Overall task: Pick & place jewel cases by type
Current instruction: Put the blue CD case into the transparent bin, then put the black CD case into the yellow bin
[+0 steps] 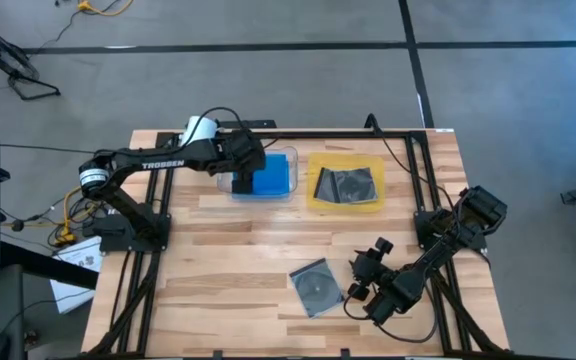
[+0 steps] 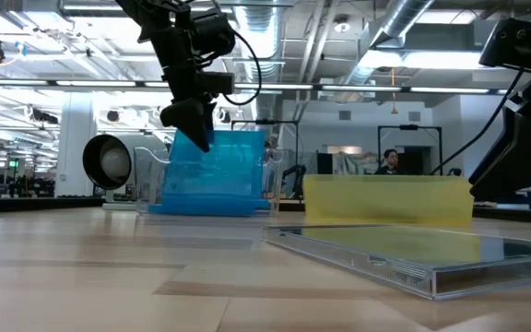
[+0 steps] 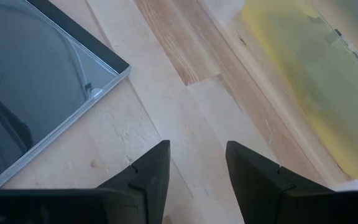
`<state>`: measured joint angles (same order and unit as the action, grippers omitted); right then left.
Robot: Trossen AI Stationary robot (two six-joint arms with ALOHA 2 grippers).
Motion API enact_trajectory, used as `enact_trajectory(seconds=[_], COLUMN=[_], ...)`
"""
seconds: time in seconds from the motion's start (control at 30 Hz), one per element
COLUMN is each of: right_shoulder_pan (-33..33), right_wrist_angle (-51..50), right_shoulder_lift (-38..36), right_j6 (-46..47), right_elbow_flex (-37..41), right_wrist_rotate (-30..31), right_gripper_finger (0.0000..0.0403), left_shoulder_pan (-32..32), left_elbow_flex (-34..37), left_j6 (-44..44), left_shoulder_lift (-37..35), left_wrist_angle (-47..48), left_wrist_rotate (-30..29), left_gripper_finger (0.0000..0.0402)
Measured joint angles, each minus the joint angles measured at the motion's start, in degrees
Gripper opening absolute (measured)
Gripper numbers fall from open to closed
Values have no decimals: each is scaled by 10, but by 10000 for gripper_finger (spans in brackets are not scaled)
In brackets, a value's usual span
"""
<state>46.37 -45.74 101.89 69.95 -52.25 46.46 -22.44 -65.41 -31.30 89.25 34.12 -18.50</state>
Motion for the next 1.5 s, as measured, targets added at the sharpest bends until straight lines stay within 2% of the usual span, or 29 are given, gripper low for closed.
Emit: enact_trajectory(seconds=[0.27, 0.97, 1.2, 1.37, 1.5], right_shoulder_pan=[0, 0, 0, 4, 8], right_wrist_angle=[0, 0, 0, 0, 12], right_shoulder_lift=[0, 0, 0, 0, 0], right_j6=[0, 0, 0, 0, -32], right_elbow_flex=[0, 0, 0, -7, -17], right_wrist_rotate=[0, 0, 1, 40, 41], right_gripper_finger=[150, 150, 150, 150, 150], left_shoulder_pan=[0, -1, 4, 37, 87], left_elbow_flex=[0, 0, -7, -57, -99], left_j6=[-18, -18, 36, 78, 98], left_shoulder_lift=[0, 0, 0, -18, -44], left_wrist_angle=[-19, -19, -12, 23, 49], left_wrist_rotate=[-24, -15, -14, 37, 62], left_gripper_finger=[243, 243, 243, 243, 243])
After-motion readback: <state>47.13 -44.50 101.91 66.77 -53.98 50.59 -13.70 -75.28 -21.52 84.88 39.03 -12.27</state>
